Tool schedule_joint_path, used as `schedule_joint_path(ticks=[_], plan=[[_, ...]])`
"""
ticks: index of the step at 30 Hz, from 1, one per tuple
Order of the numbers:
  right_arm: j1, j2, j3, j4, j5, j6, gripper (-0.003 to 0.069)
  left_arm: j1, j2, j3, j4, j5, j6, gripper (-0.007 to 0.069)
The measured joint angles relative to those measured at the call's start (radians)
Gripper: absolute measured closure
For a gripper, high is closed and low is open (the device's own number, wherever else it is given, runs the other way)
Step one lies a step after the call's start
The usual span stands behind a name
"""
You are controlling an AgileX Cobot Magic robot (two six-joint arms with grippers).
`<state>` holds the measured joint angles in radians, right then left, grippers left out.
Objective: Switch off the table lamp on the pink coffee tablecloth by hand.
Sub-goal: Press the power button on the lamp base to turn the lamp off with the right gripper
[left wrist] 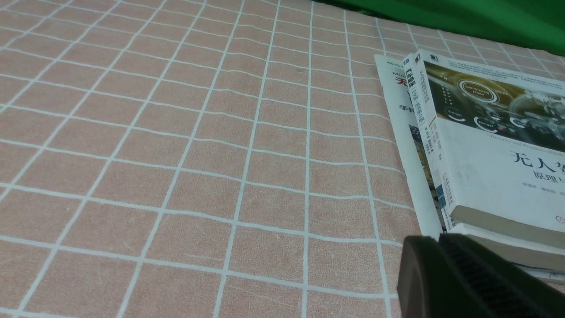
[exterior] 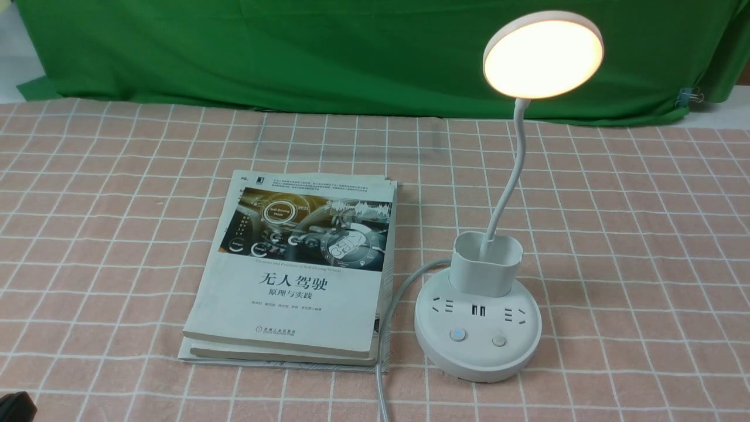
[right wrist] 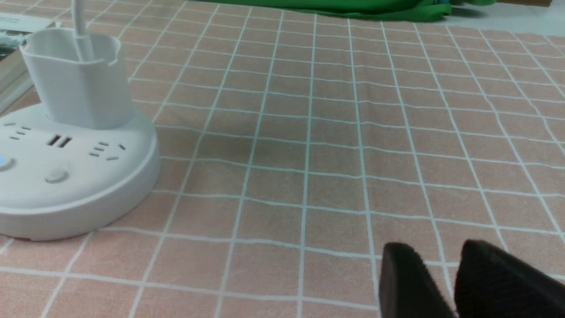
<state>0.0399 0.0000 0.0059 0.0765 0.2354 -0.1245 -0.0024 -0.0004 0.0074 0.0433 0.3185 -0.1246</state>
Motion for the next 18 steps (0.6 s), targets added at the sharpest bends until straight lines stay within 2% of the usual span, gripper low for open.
schedule_joint_path(ticks=[5,7,9,10,12,18], plan=[[0.0,0.0,0.0,0.006,-0.012,0.011,0.0417,0.0,0.0,0.0,0.0,0.0,0.0,0.0618],[0.0,0.0,0.0,0.035,-0.037,0.081,0.0417,0.0,0.0,0.0,0.0,0.0,0.0,0.0618],[0.0,0.0,0.0,0.062,-0.089,0.217,0.0417,0.0,0.0,0.0,0.0,0.0,0.0,0.0618],[0.0,0.0,0.0,0.062,-0.094,0.23,0.0417,0.0,0.0,0.0,0.0,0.0,0.0,0.0618],[0.0,0.0,0.0,0.072,-0.14,0.369,0.0417,0.0,0.0,0.0,0.0,0.0,0.0,0.0618],[0.0,0.0,0.0,0.079,-0.22,0.432,0.0417,0.0,0.0,0.0,0.0,0.0,0.0,0.0618]])
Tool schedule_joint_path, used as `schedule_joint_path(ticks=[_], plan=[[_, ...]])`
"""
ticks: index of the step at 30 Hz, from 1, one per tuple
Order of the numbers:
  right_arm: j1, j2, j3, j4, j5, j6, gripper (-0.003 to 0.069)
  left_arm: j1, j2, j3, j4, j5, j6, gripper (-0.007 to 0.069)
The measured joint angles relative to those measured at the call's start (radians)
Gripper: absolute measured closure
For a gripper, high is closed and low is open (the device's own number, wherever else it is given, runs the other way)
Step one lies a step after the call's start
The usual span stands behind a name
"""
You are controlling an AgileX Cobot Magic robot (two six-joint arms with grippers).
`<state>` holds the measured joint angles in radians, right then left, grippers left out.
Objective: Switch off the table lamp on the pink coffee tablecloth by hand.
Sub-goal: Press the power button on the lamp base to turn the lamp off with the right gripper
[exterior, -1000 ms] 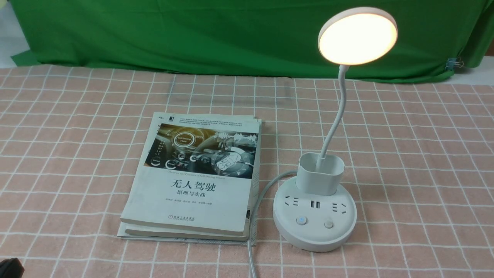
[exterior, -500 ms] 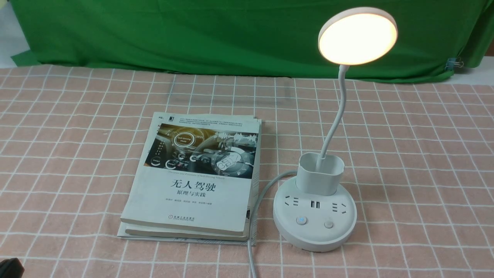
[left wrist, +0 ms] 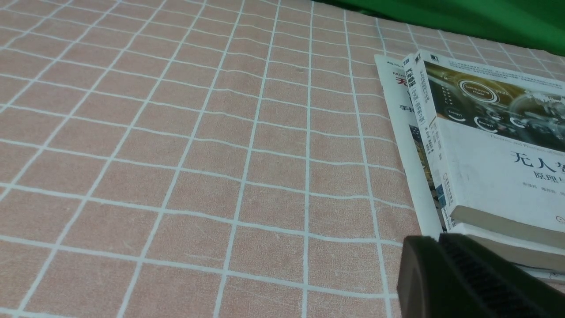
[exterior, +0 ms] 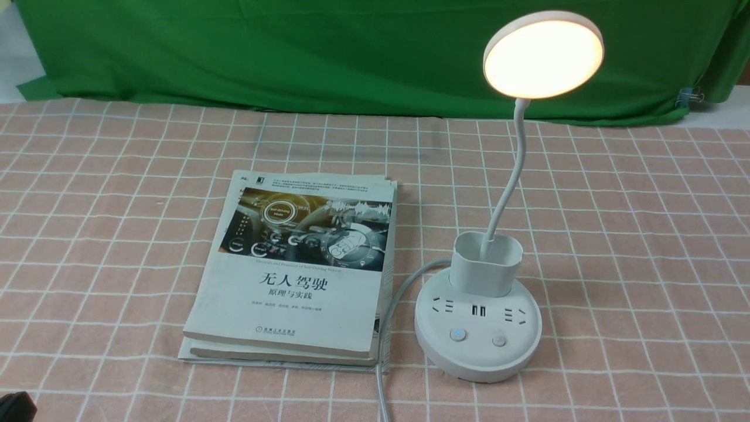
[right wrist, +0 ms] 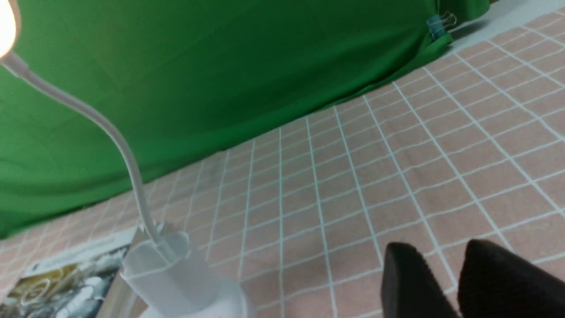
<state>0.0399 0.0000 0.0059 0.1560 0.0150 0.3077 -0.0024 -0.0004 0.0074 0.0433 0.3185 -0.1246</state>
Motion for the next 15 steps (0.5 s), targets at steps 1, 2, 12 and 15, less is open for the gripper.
schedule_joint_path(ticks=[1,2,12,15], plan=[[0.0,0.0,0.0,0.0,-0.015,0.005,0.0417,0.0,0.0,0.0,0.0,0.0,0.0,0.0618],[0.0,0.0,0.0,0.0,-0.034,0.01,0.0417,0.0,0.0,0.0,0.0,0.0,0.0,0.0618],[0.0,0.026,-0.061,0.002,-0.066,0.005,0.0509,0.0,0.0,0.0,0.0,0.001,0.0,0.0618],[0.0,0.167,-0.294,0.003,0.19,-0.12,0.0608,0.0,0.0,0.0,0.0,0.001,0.0,0.0618]])
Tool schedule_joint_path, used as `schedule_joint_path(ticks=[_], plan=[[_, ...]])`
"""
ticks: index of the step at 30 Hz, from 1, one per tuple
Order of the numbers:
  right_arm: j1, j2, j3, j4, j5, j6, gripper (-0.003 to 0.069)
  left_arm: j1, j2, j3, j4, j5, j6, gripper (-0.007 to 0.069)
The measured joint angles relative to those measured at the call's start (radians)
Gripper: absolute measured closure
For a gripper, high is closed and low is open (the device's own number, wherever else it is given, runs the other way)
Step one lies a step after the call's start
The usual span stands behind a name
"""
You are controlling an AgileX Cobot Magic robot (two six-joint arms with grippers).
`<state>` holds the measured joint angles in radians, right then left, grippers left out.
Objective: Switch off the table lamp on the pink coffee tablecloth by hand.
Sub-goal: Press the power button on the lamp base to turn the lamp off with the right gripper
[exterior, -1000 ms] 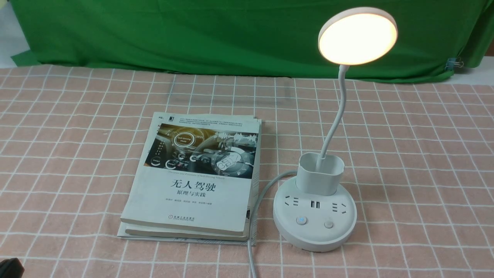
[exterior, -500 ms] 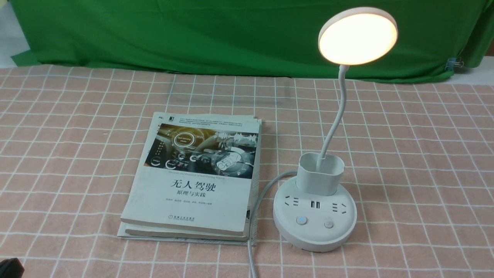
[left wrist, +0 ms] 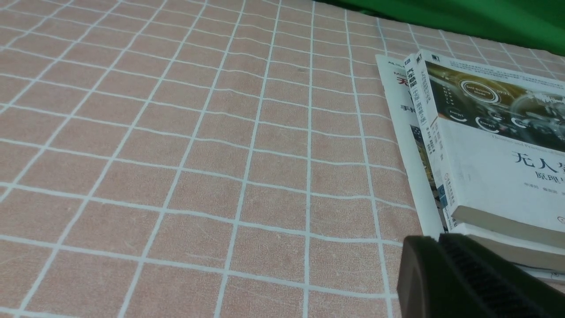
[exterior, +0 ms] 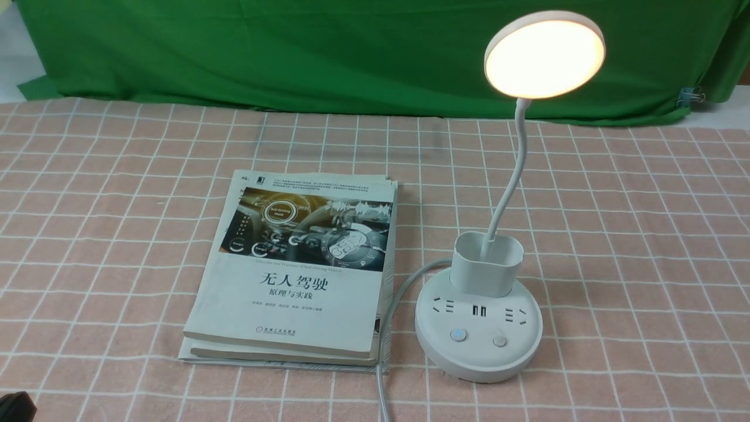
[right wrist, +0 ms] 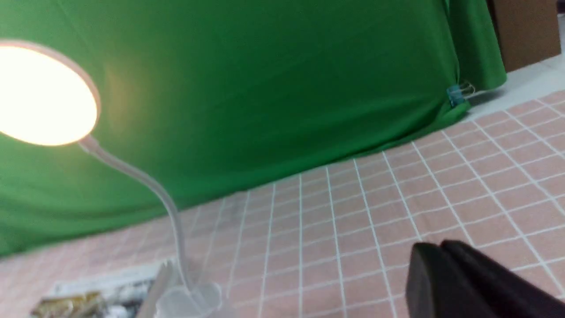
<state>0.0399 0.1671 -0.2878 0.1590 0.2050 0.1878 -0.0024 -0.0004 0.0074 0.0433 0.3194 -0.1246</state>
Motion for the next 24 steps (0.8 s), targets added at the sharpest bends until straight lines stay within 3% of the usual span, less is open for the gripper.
schedule_joint_path(ticks=[1,3,7,10,15,21,24], plan=[[0.0,0.013,-0.036,0.0,0.019,-0.011,0.061,0.0,0.0,0.0,0.0,0.0,0.0,0.0618],[0.0,0.2,-0.265,0.0,0.301,-0.14,0.062,0.0,0.0,0.0,0.0,0.0,0.0,0.0618],[0.0,0.484,-0.498,0.0,0.681,-0.246,0.062,0.0,0.0,0.0,0.0,0.0,0.0,0.0618],[0.006,0.63,-0.559,0.003,0.801,-0.258,0.062,0.0,0.0,0.0,0.0,0.0,0.0,0.0618],[0.117,0.845,-0.578,0.046,0.8,-0.257,0.062,0.0,0.0,0.0,0.0,0.0,0.0,0.0618],[0.426,1.105,-0.588,0.045,0.631,-0.199,0.062,0.0,0.0,0.0,0.0,0.0,0.0,0.0618],[0.528,1.237,-0.617,0.034,0.547,-0.18,0.062,0.0,0.0,0.0,0.0,0.0,0.0,0.0618]])
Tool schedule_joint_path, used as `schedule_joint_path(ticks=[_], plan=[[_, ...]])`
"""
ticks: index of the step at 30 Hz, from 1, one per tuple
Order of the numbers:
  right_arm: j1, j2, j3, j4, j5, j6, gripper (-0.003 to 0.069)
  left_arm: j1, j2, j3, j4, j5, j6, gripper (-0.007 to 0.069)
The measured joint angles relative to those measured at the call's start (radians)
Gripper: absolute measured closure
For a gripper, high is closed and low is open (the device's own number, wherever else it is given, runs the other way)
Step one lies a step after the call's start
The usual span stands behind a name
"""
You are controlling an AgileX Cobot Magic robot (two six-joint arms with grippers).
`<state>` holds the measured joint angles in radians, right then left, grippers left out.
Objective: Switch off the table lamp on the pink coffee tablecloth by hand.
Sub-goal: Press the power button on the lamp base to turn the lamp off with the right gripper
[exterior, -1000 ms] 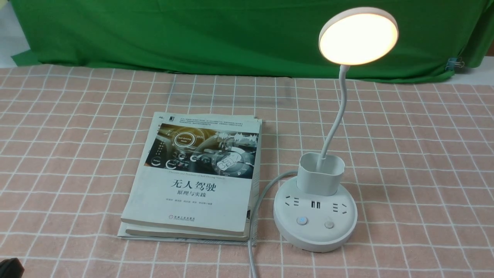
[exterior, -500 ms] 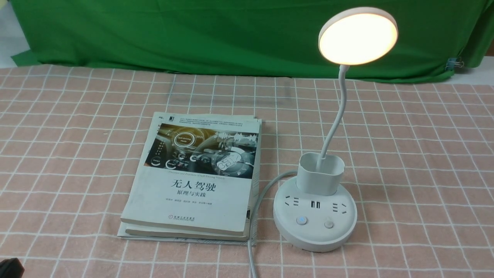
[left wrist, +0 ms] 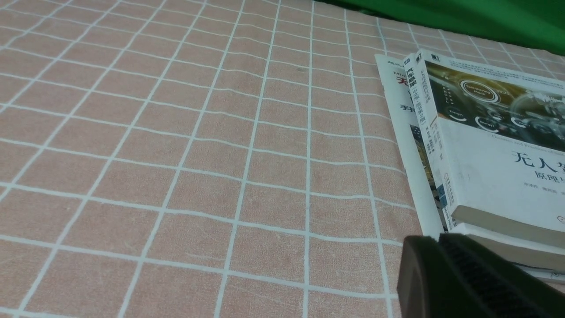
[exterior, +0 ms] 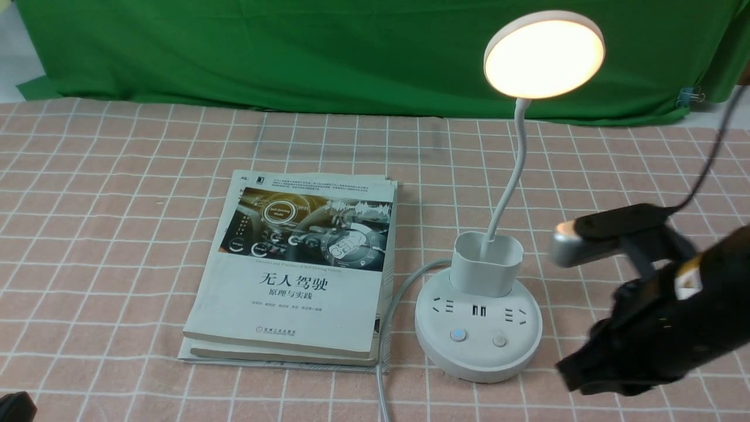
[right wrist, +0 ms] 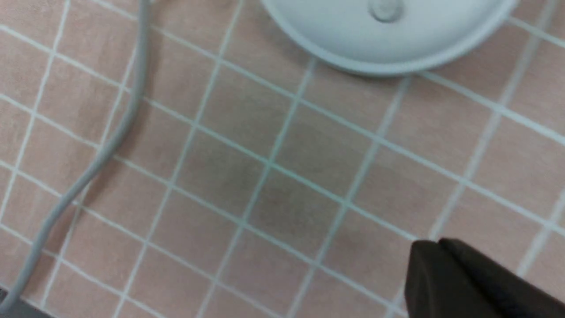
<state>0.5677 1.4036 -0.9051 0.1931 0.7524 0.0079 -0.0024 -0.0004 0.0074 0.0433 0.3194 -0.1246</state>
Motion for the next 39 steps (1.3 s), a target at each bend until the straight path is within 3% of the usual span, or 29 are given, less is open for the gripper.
schedule_joint_path(ticks=[8,24,39], plan=[[0.03,0.226,-0.088,-0.023,-0.148,0.005,0.062,0.0,0.0,0.0,0.0,0.0,0.0,0.0618],[-0.001,0.367,-0.18,-0.055,-0.191,0.03,0.062,0.0,0.0,0.0,0.0,0.0,0.0,0.0618],[-0.003,0.288,-0.185,-0.058,-0.19,0.034,0.062,0.0,0.0,0.0,0.0,0.0,0.0,0.0618]])
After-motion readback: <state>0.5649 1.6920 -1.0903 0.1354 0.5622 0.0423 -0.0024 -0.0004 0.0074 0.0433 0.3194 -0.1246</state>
